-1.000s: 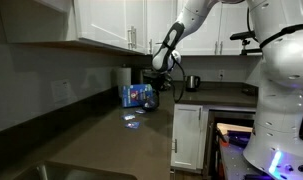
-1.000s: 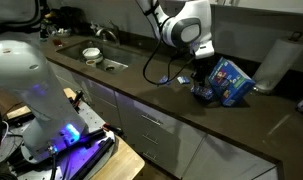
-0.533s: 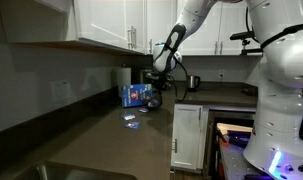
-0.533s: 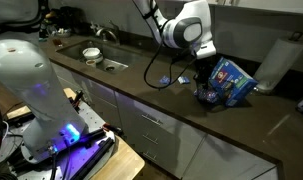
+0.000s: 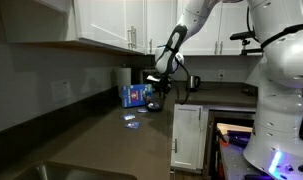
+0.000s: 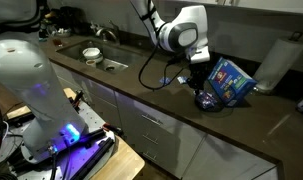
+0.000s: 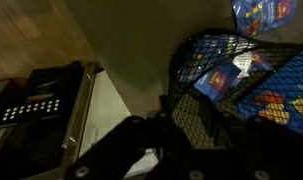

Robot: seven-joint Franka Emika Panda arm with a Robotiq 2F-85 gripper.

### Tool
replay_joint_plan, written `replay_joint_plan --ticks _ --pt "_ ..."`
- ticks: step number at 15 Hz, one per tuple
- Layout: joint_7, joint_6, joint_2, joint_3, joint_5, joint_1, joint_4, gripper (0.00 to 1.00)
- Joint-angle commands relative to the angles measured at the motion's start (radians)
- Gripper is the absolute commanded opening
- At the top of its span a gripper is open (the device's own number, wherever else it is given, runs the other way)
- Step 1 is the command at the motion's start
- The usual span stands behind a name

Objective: Move the black basket to the right side of the countertop

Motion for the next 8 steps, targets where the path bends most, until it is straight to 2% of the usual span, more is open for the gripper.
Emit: replay_joint_plan --ticks 1,3,5,6,8 --pt "-0.051 -0.049 -0.092 0.027 -0.030 0.013 -0.042 0.67" --pt "-0.090 -0.107 -0.150 0.051 -0.077 0.033 -0.048 0.80" --pt "-0.173 -0.186 -0.217 0.114 -0.060 0.024 -0.050 0.93" --pt "-0.216 -0.234 -0.250 0.147 -0.044 0.020 -0.049 0.98" --pt "-0.304 -0.328 -0.305 0.206 -0.016 0.011 -0.042 1.00"
